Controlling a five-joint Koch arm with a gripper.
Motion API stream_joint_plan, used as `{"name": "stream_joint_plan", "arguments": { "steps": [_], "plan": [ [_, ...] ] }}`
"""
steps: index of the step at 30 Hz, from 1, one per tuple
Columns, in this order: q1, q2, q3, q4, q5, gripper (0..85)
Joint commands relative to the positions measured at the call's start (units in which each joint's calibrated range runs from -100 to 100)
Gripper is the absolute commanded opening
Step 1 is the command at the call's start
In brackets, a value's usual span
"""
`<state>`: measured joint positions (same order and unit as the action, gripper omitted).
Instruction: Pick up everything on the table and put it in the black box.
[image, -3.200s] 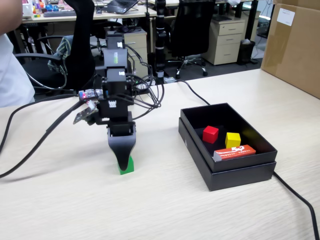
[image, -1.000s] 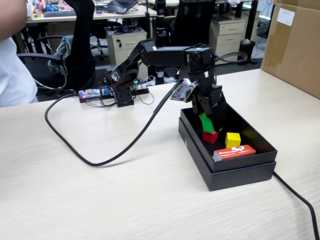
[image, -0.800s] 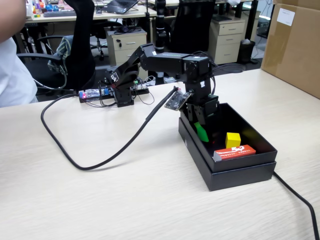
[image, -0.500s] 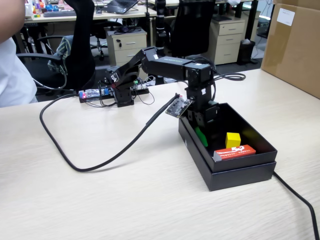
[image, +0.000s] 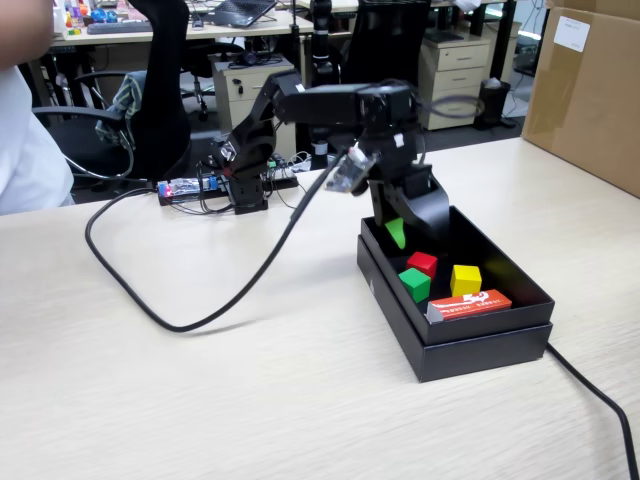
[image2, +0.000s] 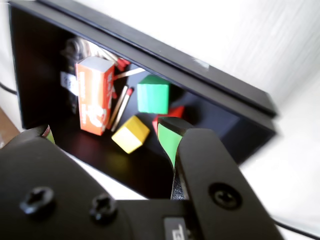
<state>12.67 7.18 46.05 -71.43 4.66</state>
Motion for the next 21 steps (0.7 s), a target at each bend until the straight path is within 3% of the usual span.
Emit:
{"name": "stream_joint_plan", "arguments": {
  "steps": [1,8,16,21],
  "plan": [
    [-1.71,-19.98,-2.44,0.46,-0.93,43.1],
    [-7.62,-48.32,-23.75,5.04,-1.37,46.7],
    [-15.09,-74.71,-65.36,32.77,-6.30,46.9],
    [-15.87,-90.20,-83.68,40.11,-6.94,49.9]
  ]
}}
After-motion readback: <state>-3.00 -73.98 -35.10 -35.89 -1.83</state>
